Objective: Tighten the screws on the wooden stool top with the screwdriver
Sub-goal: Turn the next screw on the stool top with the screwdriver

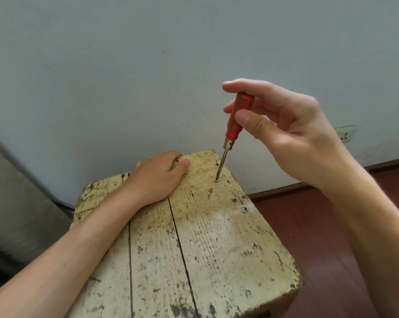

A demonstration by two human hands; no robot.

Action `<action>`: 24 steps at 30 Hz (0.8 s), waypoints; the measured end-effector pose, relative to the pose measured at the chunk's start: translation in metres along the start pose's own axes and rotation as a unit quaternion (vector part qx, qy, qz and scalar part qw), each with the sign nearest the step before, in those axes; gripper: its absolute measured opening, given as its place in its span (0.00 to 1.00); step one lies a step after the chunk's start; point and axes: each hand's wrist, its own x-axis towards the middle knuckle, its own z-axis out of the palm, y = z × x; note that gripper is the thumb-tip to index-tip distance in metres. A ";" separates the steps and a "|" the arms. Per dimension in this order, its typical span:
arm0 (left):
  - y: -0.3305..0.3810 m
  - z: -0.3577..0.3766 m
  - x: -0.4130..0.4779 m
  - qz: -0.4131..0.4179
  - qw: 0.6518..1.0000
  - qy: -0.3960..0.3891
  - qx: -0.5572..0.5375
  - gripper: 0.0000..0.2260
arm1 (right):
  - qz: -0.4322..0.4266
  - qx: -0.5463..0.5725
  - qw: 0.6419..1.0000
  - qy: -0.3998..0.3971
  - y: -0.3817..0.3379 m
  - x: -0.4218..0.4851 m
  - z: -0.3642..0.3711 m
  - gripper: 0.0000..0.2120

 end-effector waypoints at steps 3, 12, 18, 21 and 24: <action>0.000 0.001 0.000 -0.004 1.000 -0.001 -0.002 0.22 | 0.015 0.033 0.999 -0.021 0.000 -0.001 -0.007 0.18; 0.000 0.000 0.001 0.002 1.000 -0.002 -0.001 0.21 | 0.003 0.022 0.999 0.038 -0.003 0.001 0.006 0.12; 0.000 0.000 0.001 -0.002 1.000 0.000 0.004 0.20 | -0.007 -0.041 0.997 0.065 -0.003 -0.001 0.017 0.12; 0.001 0.000 0.000 -0.004 1.000 -0.001 0.006 0.21 | -0.017 -0.032 0.999 0.016 -0.002 -0.002 0.006 0.13; 0.002 0.001 0.001 -0.003 1.000 -0.003 0.000 0.21 | 0.000 0.003 0.999 -0.037 -0.001 -0.001 -0.006 0.19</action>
